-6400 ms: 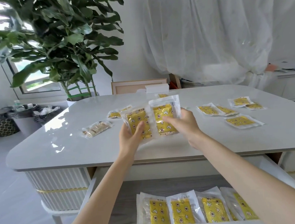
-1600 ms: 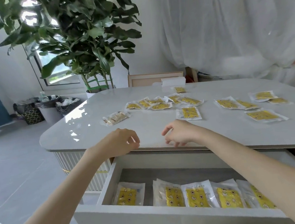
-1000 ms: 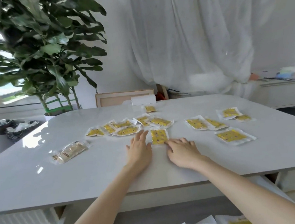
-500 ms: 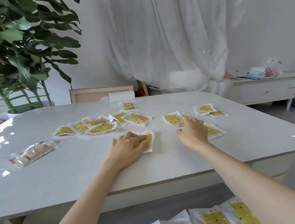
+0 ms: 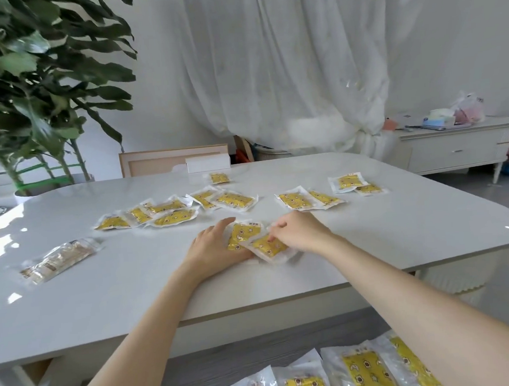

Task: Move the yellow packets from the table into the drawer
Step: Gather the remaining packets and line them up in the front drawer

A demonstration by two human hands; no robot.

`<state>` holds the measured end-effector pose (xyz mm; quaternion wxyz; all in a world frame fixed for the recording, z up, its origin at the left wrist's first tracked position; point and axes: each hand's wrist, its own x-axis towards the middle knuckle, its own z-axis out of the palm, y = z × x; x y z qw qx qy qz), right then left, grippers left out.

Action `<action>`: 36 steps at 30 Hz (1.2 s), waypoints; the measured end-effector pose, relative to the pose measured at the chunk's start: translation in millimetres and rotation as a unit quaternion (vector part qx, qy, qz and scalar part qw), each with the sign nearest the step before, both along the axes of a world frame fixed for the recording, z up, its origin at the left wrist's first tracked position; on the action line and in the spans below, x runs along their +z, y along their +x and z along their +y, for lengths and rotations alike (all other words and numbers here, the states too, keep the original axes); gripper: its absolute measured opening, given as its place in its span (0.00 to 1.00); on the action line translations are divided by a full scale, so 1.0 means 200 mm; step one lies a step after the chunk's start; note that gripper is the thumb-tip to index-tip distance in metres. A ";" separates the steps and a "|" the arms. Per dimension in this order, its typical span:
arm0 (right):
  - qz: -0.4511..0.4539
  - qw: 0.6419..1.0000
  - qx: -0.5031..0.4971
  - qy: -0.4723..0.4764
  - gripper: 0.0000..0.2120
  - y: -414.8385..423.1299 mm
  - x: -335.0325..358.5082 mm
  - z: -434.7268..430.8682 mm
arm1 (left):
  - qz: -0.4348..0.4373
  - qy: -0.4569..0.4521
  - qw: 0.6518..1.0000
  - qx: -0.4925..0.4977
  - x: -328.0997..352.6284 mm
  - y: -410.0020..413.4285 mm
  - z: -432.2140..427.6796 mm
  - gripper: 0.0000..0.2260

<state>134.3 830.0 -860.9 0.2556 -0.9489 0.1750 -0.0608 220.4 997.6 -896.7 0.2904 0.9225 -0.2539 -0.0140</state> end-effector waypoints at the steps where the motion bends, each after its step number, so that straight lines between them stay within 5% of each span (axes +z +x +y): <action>1: -0.001 1.000 -0.002 0.000 0.08 0.01 0.00 0.01 | 0.011 -0.012 1.000 0.006 0.00 0.01 0.00 0.44; 2: 0.003 1.000 -0.008 0.005 0.07 0.01 0.00 0.01 | 0.024 -0.032 0.999 0.010 0.00 0.02 0.01 0.44; 6: 0.092 0.994 -0.058 0.009 0.45 0.00 -0.01 0.00 | 0.038 -0.104 0.994 -0.016 0.00 0.03 0.04 0.31; 11: 0.083 0.982 -0.078 0.151 0.56 0.05 -0.04 -0.03 | 0.027 -0.223 0.974 -0.013 0.00 0.02 0.06 0.27; 17: -0.045 0.936 -0.085 0.339 0.39 0.04 -0.03 -0.04 | 0.127 -0.408 0.904 0.008 0.01 -0.01 0.12 0.36; 21: -0.062 0.900 -0.037 0.431 0.16 -0.01 0.01 0.01 | 0.166 -0.418 0.893 0.030 0.01 -0.06 0.17 0.35; 26: -0.072 0.913 0.026 0.401 0.25 -0.08 0.07 0.10 | 0.231 -0.474 0.848 0.044 0.04 -0.18 0.30 0.25; 32: 0.055 0.920 0.174 0.346 0.31 -0.21 0.11 0.29 | 0.175 -0.436 0.880 0.070 0.12 -0.37 0.56 0.15; 36: 0.127 0.913 0.257 0.289 0.20 -0.30 0.10 0.41 | 0.123 -0.329 0.936 0.040 0.17 -0.45 0.77 0.03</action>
